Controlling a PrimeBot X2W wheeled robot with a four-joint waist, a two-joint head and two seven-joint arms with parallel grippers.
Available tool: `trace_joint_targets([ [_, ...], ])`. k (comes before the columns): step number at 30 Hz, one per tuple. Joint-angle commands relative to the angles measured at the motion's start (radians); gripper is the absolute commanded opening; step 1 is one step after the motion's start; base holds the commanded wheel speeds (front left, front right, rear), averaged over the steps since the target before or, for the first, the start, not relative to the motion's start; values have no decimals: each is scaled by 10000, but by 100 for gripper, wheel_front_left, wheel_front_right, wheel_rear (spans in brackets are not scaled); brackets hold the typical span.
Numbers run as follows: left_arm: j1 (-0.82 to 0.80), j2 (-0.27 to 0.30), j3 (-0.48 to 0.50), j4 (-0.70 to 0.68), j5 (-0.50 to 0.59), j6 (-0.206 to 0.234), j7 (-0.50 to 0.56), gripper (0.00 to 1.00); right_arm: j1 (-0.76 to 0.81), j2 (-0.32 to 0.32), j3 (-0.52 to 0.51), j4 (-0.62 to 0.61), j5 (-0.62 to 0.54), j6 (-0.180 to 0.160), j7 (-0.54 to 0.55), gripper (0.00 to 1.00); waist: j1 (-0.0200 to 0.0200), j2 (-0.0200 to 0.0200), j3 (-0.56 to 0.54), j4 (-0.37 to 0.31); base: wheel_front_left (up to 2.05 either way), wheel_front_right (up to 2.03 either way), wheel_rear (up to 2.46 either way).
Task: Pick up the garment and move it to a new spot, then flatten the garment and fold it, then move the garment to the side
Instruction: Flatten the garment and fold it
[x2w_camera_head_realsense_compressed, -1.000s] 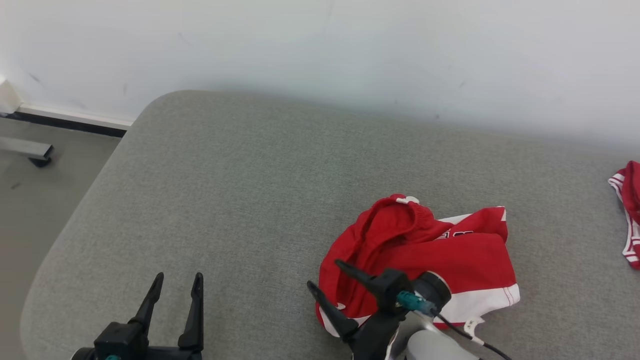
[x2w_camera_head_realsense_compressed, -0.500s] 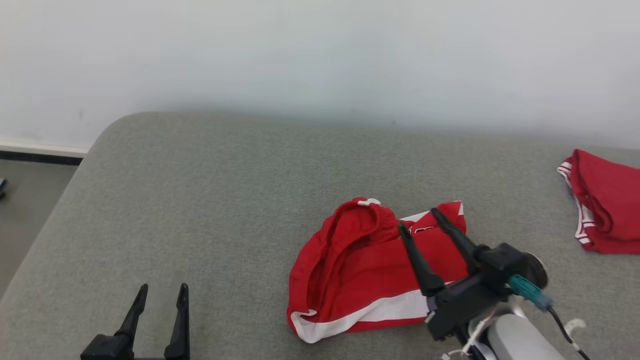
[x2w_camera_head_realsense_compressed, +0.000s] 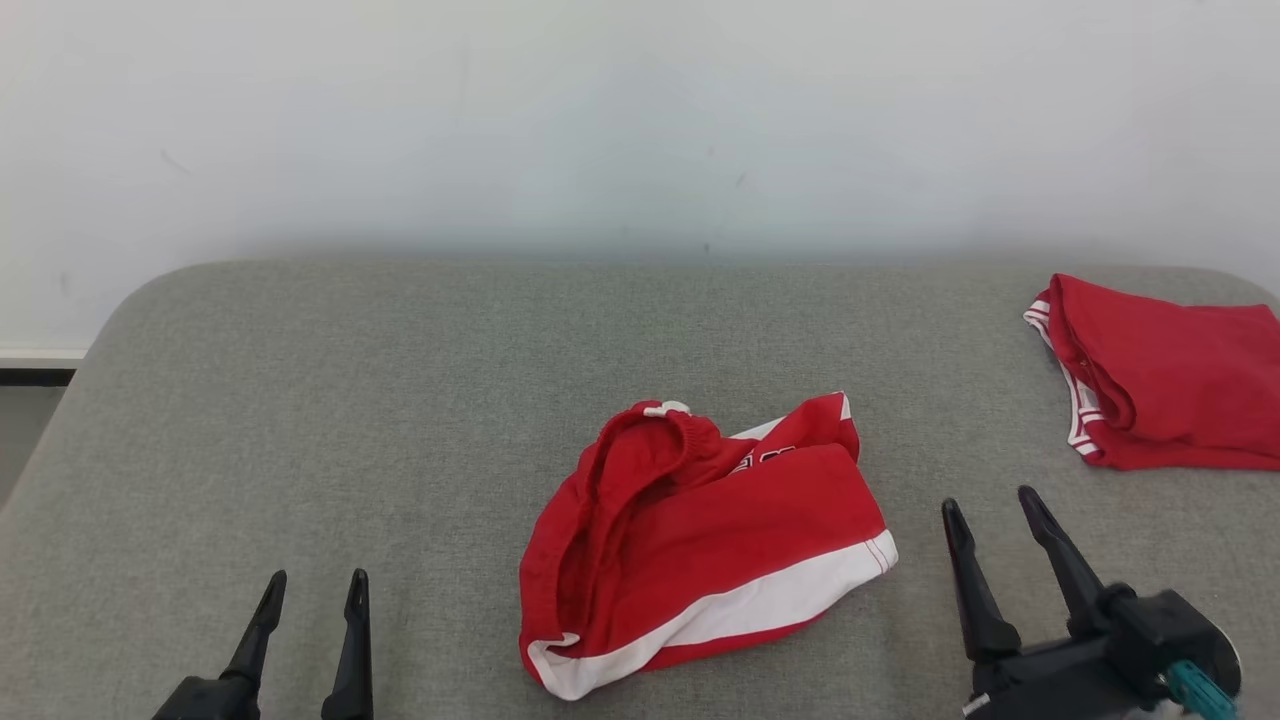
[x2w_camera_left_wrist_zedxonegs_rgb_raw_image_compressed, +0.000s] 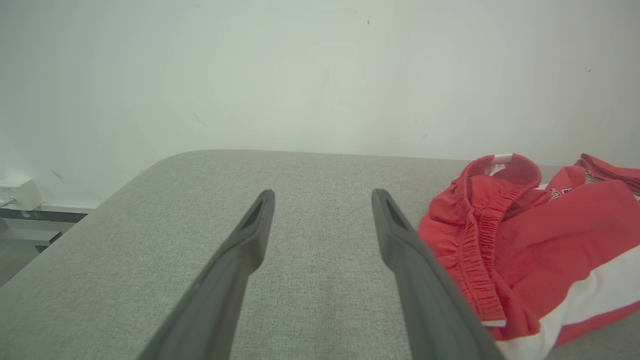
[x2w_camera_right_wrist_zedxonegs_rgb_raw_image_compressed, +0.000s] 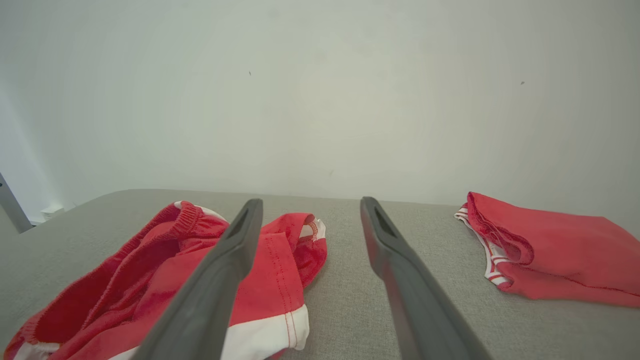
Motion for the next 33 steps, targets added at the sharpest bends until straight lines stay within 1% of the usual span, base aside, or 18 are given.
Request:
trace_joint_targets([
  [1, 130, 36, -6, -54, -4, 52, -28, 100, 273, 86, -165, -157, -88, -27, -40, 100, 1, 0, -1, -89, 0, 0, 0],
  [4, 150, 94, -5, -61, -53, 56, -28, 100, 894, 304, -709, -502, -171, -27, -39, 100, 1, 0, -1, -155, 0, 0, 0],
  [7, 168, 111, 29, -75, -101, 56, -28, 100, 1265, 440, -923, -730, -224, -27, -41, 100, 1, 0, -8, -191, 0, 0, 0],
  [12, 267, 125, 39, -236, -96, 197, -27, 100, 1651, 611, -1080, -918, -256, -27, -41, 100, 1, 0, -37, -231, 0, 0, 0],
  [20, 364, 217, 43, -311, -161, 250, -27, 100, 1739, 681, -1108, -760, -285, -27, -41, 100, 1, 0, -76, -188, 0, 0, 0],
  [24, 345, 238, 12, -313, -191, 273, -21, 100, 1551, 573, -1037, -577, -238, -27, -40, 100, 1, 0, -80, -140, 0, 0, 0],
  [33, 166, 212, -149, -327, -239, 298, 31, 100, 315, -46, -483, 462, -43, -27, 456, 100, 1, 0, 15, 222, 0, 0, 0],
])
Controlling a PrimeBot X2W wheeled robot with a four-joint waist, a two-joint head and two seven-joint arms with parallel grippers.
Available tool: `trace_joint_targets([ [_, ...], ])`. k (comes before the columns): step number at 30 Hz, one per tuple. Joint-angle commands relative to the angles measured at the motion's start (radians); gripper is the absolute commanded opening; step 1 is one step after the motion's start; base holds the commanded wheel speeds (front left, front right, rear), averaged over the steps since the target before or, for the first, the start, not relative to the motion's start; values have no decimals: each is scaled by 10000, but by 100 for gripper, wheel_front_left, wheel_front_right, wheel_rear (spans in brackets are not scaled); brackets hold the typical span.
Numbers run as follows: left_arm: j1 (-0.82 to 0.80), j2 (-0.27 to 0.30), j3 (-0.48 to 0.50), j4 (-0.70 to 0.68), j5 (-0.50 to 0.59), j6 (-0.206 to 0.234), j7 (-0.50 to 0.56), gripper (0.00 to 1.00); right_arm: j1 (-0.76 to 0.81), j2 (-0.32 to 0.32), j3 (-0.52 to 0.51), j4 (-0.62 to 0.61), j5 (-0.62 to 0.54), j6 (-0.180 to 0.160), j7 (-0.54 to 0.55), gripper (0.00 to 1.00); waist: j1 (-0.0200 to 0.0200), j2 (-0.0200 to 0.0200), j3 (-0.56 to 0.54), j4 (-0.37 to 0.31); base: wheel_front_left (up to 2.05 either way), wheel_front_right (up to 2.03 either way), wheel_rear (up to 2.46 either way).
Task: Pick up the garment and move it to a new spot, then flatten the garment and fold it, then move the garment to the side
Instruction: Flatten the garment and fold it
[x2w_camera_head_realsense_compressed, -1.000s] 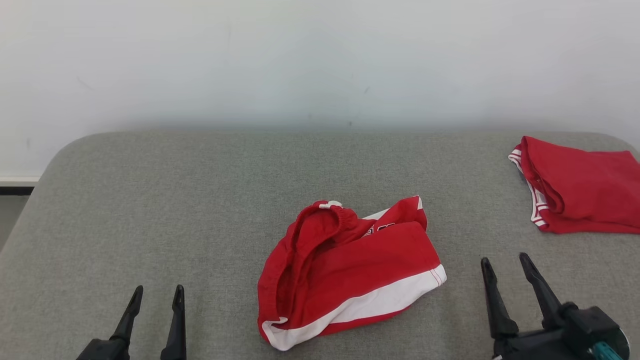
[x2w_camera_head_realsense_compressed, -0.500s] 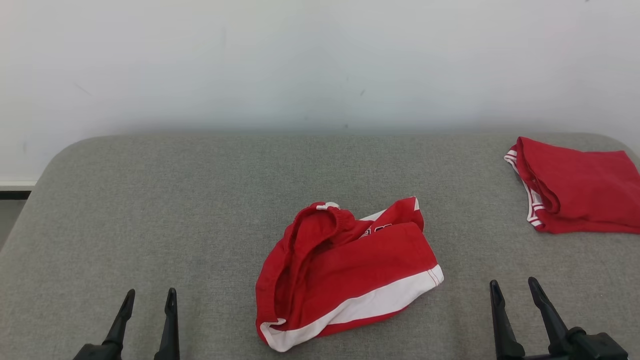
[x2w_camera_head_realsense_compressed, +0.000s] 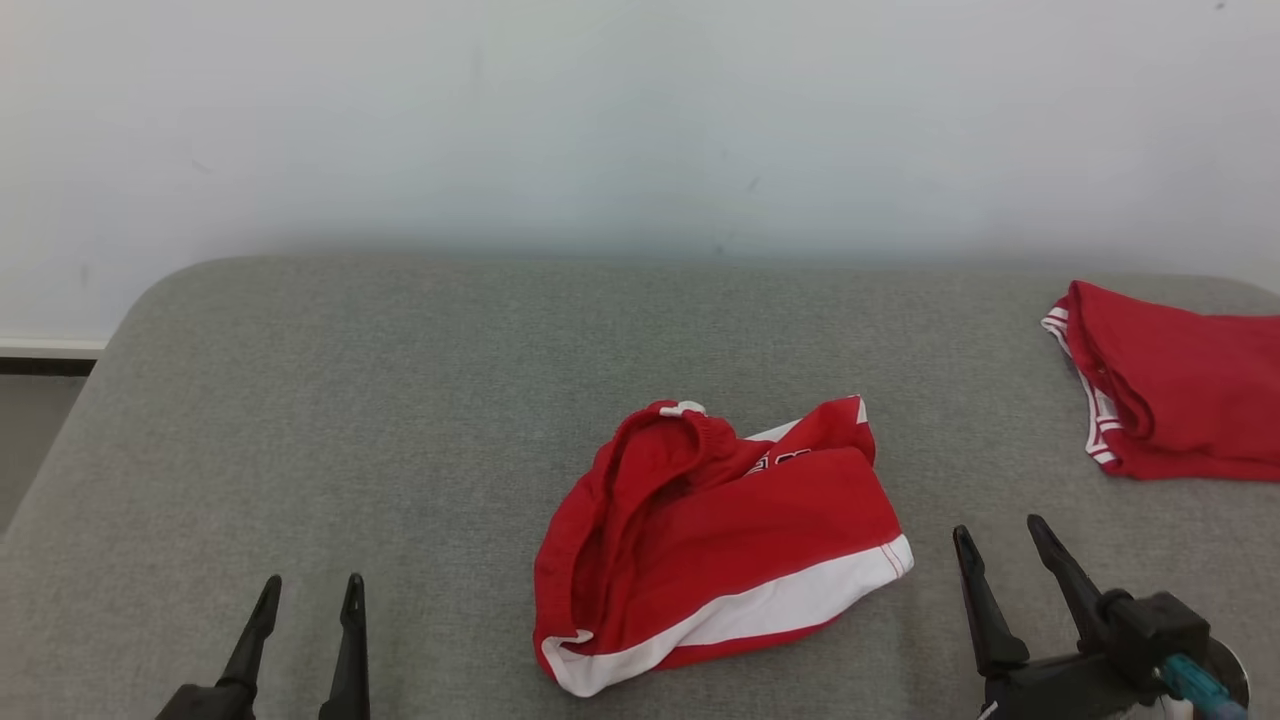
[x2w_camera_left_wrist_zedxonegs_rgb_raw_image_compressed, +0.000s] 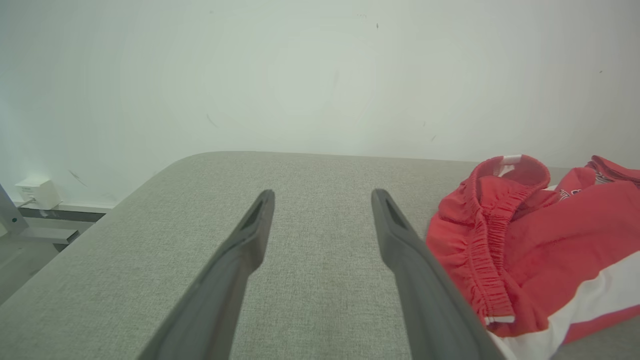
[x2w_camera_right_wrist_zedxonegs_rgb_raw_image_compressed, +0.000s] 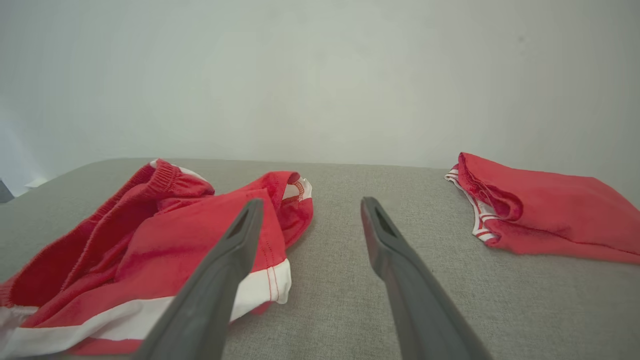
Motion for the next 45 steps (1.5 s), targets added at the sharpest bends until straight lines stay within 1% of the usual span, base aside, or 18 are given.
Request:
trace_joint_targets([
  [1, -39, 20, -12, -10, -125, 11, 17, 100, -102, -78, 28, 102, 48, -27, 32, 100, -1, 0, 40, 130, 0, 0, 0],
  [10, -274, -70, -236, 128, -147, -51, 3, 100, -940, -400, 495, 1846, 366, -27, 247, 100, -1, 0, 323, 805, 0, 0, 0],
  [18, -510, -103, -344, 272, -164, -98, -26, 100, -1588, -425, 1154, 3368, 745, -27, 206, 100, -1, 0, 565, 1176, 0, 0, 0],
  [19, -532, -95, -338, 296, -177, -99, -30, 100, -1659, -418, 1233, 3506, 835, -27, 185, 56, -1, 0, 579, 1193, 0, 0, 0],
  [20, -562, -93, -329, 313, -177, -100, -34, 100, -1726, -424, 1285, 3619, 918, -27, 148, 32, -1, 0, 597, 1202, 0, 0, 0],
  [21, -595, -94, -322, 327, -152, -104, -38, 100, -1797, -437, 1353, 3715, 998, -27, 91, 0, -1, 0, 612, 1207, 0, 0, 0],
  [24, -600, -97, -282, 372, -167, -92, -46, 100, -1988, -529, 1513, 3884, 1182, -27, -110, 0, -1, 0, 627, 1164, 0, 0, 0],
  [27, -510, -103, -243, 419, -172, -60, -32, 100, -2011, -615, 1437, 3738, 1253, -27, -347, 0, -1, 0, 567, 1056, 0, 0, 0],
  [32, -336, -143, -217, 464, -185, -58, -40, 100, -1333, -749, 953, 2962, 1242, -27, -494, 0, -1, 0, 378, 811, 0, 0, 0],
  [33, -336, -143, -217, 464, -185, -58, -40, 100, -1333, -749, 953, 2962, 1242, -27, -494, 0, -1, 0, 378, 811, 0, 0, 0],
  [38, -194, -198, -237, 392, -149, -74, -41, 100, -277, -766, 182, 1948, 1162, -27, -507, 0, -1, 0, 239, 581, 0, 0, 0],
  [40, -161, -212, -193, 354, -154, -45, -42, 100, 94, -729, 37, 1646, 1163, -27, -346, 0, -1, 0, 204, 461, 0, 0, 0],
  [41, -143, -226, -190, 332, -150, -41, -42, 100, 206, -717, -6, 1485, 1144, -27, -291, 25, -1, 0, 193, 406, 0, 0, 0],
  [42, -119, -227, -209, 336, -136, -55, -42, 100, 318, -719, -58, 1371, 1101, -27, -254, 81, -1, 0, 185, 360, 0, 0, 0],
  [43, -103, -225, -224, 344, -115, -66, -42, 100, 437, -712, -106, 1285, 1072, -27, -183, 100, -1, 0, 173, 327, 0, 0, 0],
  [45, -80, -223, -221, 336, -104, -75, -43, 100, 545, -610, -239, 1105, 986, -27, -209, 100, -1, 0, 132, 245, 0, 0, 0],
])
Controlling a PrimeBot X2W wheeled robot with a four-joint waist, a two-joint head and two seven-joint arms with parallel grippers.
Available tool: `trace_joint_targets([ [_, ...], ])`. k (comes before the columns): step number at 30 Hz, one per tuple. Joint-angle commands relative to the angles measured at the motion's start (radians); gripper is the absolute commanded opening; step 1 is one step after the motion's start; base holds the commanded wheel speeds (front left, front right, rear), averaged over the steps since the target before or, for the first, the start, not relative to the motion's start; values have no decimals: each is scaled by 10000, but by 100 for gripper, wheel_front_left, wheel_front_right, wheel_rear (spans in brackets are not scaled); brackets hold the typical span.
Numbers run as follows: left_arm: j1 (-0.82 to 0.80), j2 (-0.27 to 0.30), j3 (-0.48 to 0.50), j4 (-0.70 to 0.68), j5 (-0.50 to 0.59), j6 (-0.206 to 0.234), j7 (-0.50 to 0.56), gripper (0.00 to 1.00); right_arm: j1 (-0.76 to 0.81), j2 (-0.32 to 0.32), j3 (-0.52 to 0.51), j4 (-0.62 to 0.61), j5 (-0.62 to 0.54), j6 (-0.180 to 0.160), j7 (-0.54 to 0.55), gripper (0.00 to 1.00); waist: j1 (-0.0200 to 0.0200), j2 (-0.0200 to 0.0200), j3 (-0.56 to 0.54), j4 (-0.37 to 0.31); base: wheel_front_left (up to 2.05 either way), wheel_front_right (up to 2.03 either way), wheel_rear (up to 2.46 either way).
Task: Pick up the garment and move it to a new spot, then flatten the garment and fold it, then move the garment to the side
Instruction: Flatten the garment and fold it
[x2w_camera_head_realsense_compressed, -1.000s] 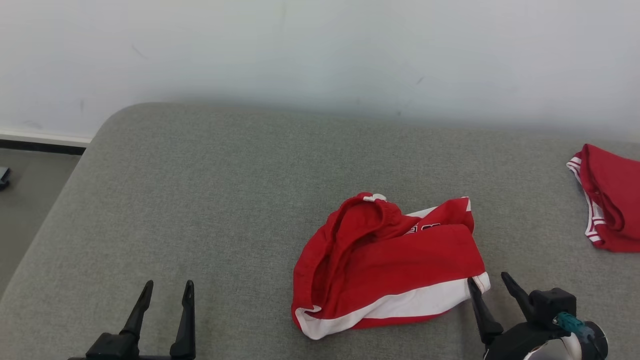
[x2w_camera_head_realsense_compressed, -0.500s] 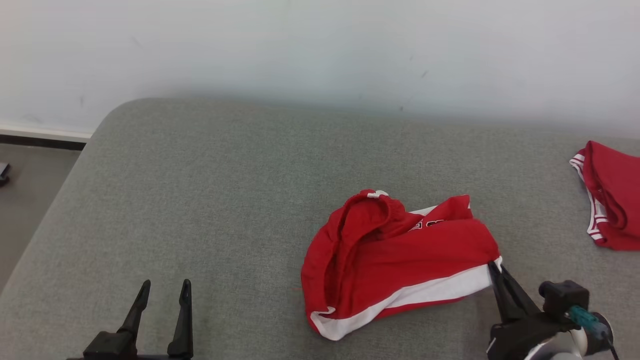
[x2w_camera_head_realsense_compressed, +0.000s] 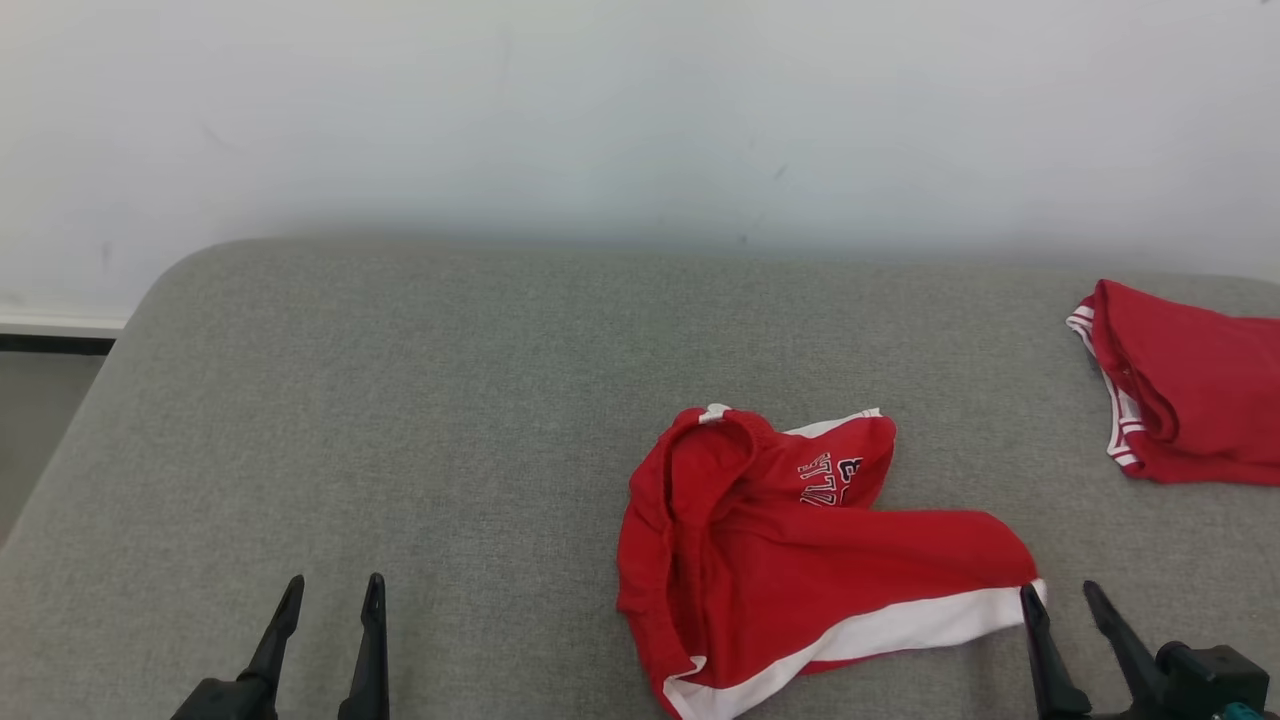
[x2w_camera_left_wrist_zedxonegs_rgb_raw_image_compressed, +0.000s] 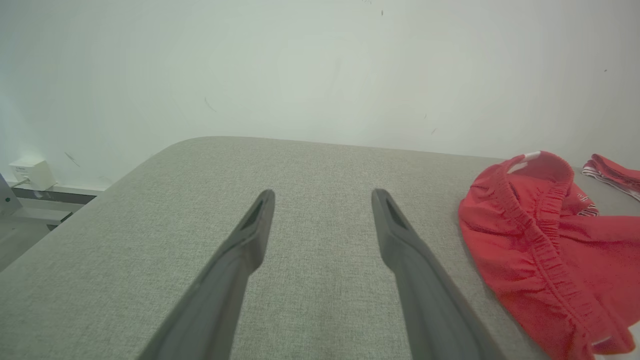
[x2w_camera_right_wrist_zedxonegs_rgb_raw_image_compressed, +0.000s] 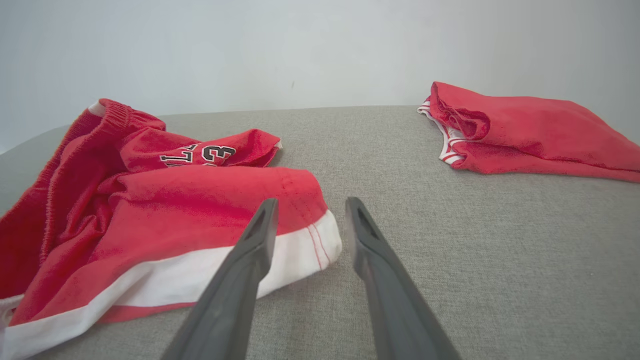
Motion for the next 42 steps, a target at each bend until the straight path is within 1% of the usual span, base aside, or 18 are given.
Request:
trace_joint_targets([
  [1, 129, -12, 18, -16, 64, -20, -25, 100, 97, 71, -104, -123, -117, -27, -65, 100, 0, 0, -81, -105, 0, 0, 0],
  [10, 242, 122, 99, -93, 112, 8, -26, 100, 265, 448, -593, -1406, -731, -27, -280, 100, 0, 0, -292, -439, 0, 0, 0],
  [18, 238, 190, 86, -164, 111, -8, -27, 100, 880, 1002, -914, -2610, -1079, -27, -351, 100, 0, 0, -376, -464, 0, 0, 0],
  [22, 291, 203, 125, -169, 88, 11, -27, 100, 1182, 1203, -952, -2830, -1149, -27, -355, 100, 0, 0, -350, -468, 0, 0, 0],
  [27, 286, 229, 90, -156, 110, 19, -27, 100, 1214, 1282, -951, -2857, -1192, -27, -360, 100, 0, 0, -278, -522, 0, 0, 0],
  [33, -291, 175, -517, -282, 339, -158, 167, 100, 1083, 1291, -941, -2802, -1202, -27, -362, 100, 0, 0, -150, -611, 0, 0, 0],
  [38, -1121, 95, -1452, -265, 567, -406, 496, 100, 991, 1300, -893, -2704, -1127, -27, -362, 100, 0, 0, 40, -793, 0, 0, 0],
  [42, -1824, 38, -2276, -121, 665, -511, 740, 100, 864, 1343, -859, -2635, -1111, -27, -359, 100, 0, 0, 263, -1015, 0, 0, 0],
])
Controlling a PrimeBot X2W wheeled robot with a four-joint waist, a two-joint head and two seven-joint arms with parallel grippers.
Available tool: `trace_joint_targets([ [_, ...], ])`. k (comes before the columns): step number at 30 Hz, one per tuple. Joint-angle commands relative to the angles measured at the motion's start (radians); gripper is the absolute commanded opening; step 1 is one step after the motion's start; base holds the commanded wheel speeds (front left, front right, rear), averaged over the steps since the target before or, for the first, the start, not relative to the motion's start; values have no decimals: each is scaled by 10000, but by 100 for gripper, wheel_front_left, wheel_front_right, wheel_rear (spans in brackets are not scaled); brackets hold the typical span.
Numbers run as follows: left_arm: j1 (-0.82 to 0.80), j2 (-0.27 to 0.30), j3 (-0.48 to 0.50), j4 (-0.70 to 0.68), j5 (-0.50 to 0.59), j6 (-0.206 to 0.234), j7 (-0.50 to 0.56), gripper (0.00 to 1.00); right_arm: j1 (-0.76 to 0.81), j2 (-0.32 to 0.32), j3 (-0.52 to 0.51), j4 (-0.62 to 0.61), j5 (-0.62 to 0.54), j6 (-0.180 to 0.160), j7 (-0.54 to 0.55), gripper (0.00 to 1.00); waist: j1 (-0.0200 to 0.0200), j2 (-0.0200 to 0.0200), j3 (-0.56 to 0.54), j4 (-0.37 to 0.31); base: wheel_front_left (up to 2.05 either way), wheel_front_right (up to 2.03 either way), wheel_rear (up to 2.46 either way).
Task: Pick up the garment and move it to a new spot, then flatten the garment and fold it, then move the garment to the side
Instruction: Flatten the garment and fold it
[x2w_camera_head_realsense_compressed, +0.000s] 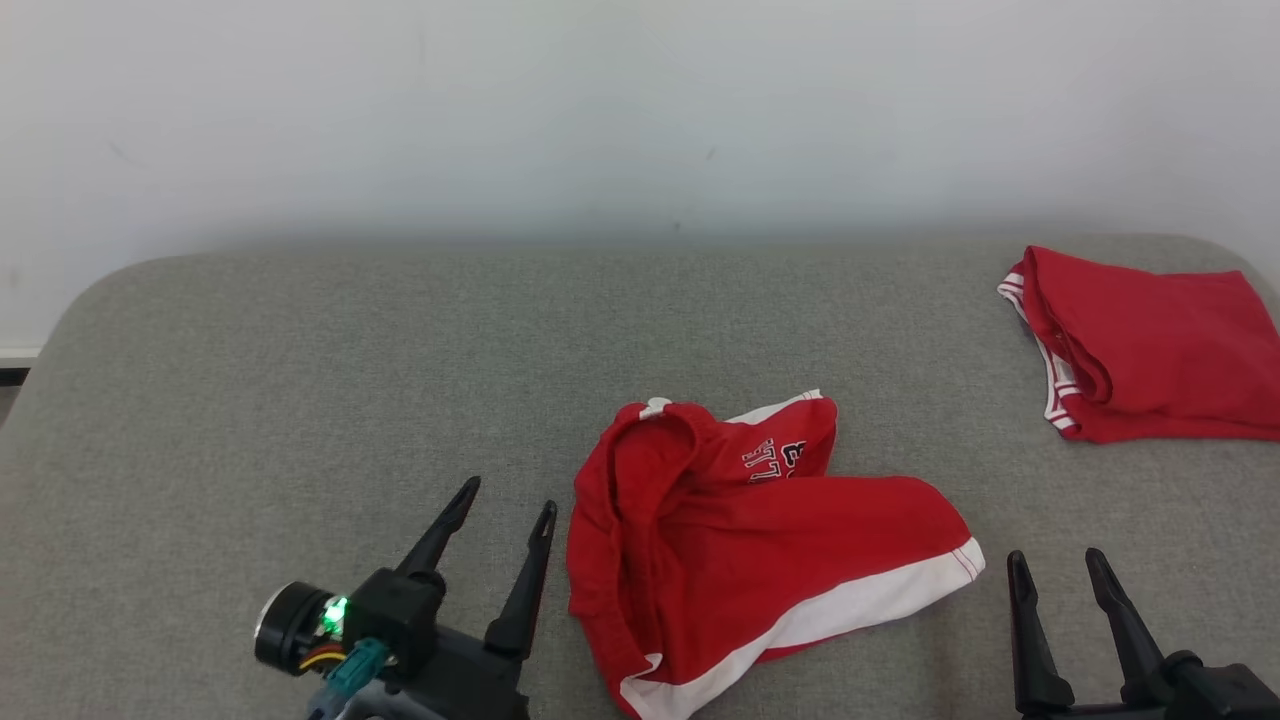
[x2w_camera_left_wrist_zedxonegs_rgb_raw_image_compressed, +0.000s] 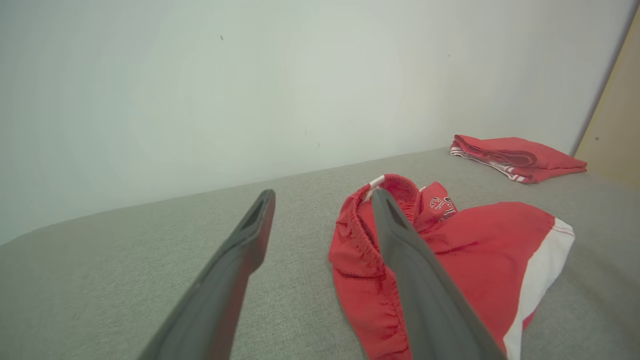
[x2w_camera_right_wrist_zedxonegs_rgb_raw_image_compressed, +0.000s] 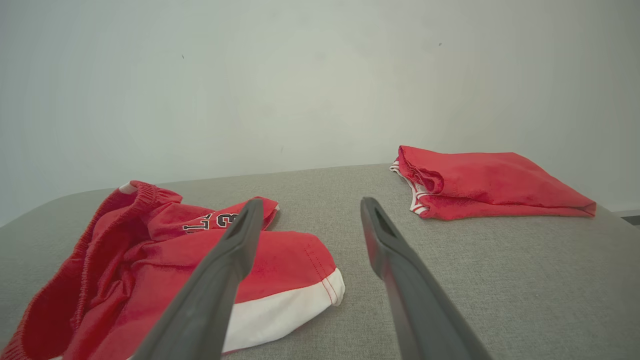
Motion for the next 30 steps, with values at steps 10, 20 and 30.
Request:
trace_joint_targets([
  [10, -1270, 112, -2058, 698, -77, -97, 514, 100, -308, 146, 85, 178, 69, -27, -22, 100, 0, 0, 526, -964, 0, 0, 0],
  [20, -1635, 1261, -4259, 1102, -642, -87, 1216, 100, -279, 152, 29, 158, 82, -27, -23, 100, 0, 0, 668, -1319, 0, 0, 0],
  [30, -1732, 2080, -5248, 1562, -1218, -89, 2172, 100, -347, 84, -17, 258, 118, -27, -22, 100, 0, 0, 576, -1276, 0, 0, 0],
])
